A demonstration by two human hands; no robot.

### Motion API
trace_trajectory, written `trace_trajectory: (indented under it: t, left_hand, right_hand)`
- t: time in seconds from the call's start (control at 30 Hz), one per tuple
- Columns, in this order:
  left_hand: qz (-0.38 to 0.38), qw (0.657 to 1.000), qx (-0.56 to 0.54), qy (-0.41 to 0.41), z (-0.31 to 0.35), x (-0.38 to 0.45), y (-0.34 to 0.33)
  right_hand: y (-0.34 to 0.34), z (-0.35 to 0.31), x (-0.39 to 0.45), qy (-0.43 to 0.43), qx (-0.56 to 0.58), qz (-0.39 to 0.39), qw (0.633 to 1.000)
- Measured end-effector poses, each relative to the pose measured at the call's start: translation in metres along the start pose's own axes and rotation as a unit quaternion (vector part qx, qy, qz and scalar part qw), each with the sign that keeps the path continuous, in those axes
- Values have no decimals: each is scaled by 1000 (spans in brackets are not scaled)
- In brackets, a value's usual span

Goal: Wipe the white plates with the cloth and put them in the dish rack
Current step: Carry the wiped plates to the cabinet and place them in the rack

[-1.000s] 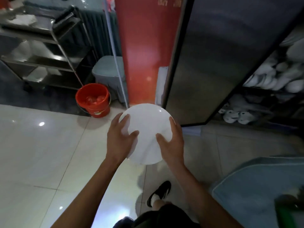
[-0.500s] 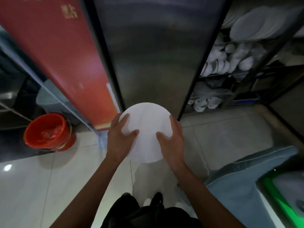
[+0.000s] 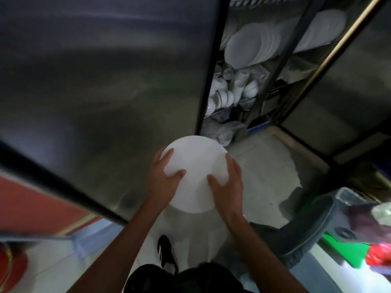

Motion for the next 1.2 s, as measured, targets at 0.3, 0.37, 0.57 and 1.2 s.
trace_trajectory:
  t: [0.3,0.37,0.57,1.2]
  left_hand:
    - [-96,993,16,-63,37,114,-75]
    - [-109,990,18,-84,45,133,-97]
    - [-145,982,30,-119,83,184,-163]
    - [-106,992,-15,-74,143,344,-270]
  right_hand:
    - [33,8,84,-56,-3,97,994]
    - [43,18,102,-67,5,112,991]
    - [81,40,166,-90,29,148,984]
    - [144,44,369,-67,47,147,986]
Point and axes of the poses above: each hand's wrist, its own x-axis towards the middle knuckle, its own y-axis out of the back of the hand, z = x × y, the point moved 4 cm from there along x, towards the middle knuckle, and after that the axes turned 3 degrees about -z, right-handed, at the moved point
